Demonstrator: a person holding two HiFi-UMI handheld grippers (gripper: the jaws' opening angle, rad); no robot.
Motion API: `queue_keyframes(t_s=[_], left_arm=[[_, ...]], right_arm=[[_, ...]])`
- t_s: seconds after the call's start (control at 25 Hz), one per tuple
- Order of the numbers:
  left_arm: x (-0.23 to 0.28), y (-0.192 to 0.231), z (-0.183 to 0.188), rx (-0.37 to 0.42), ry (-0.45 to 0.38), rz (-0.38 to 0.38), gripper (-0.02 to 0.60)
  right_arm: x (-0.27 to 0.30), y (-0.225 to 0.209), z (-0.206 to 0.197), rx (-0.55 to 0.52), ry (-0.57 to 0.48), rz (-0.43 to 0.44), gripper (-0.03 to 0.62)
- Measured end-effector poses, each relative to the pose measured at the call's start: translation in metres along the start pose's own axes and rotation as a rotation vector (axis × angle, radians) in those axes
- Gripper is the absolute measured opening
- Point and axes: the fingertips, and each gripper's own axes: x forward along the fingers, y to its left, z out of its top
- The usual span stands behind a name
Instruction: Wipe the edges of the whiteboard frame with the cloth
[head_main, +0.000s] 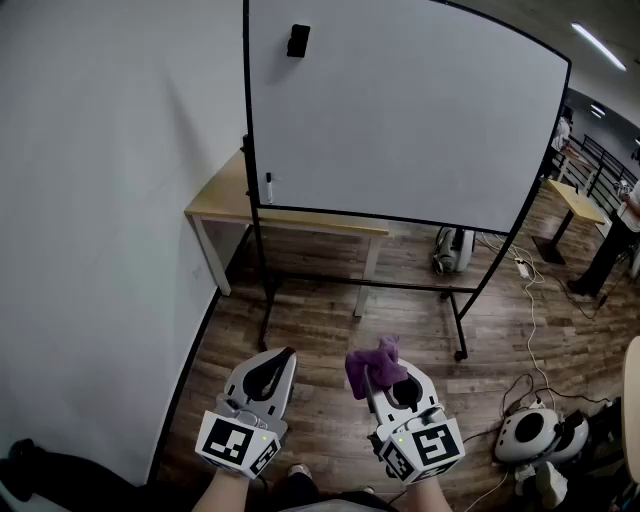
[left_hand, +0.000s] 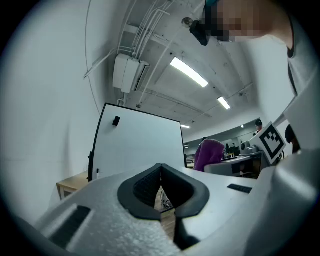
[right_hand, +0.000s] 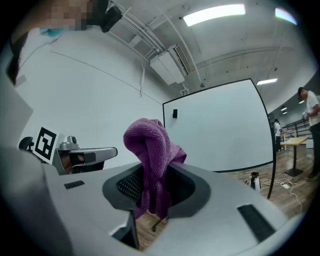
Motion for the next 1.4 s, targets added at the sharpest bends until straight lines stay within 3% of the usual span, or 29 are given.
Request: queue_keyframes(t_s=[0.44,0.92,1.08,1.2,1.4], left_arm=[[0.001,0.029,-0.002,-0.003,-0.008,0.018,0.018],[-0.012,0.095,-0.007,0.015,-0.016,0.067,0.018],[-0.020,0.120,-0.008,0.028,-0.020,0.088,0.018],[-0.020,0.137,-0.009,0.028,-0.022,0.112,0.018],[-0.003,0.169,-0.018,0.024,-0.012,0.136,0.018]], right_arm=[[0.027,0.009,-0.003,-0.006,0.016,0.003,0.115],[0.087,0.034,-0.010,0.035,0.036,0.035,0.118],[0.104,0.052,-0.001,-0.079,-0.023,0.083,0.114],[0.119,0.059,0.002,-0.084,-0.005,0.107,0.104],[0.154,0.045,0.004,-0.092,-0.022,0.052,0.104]])
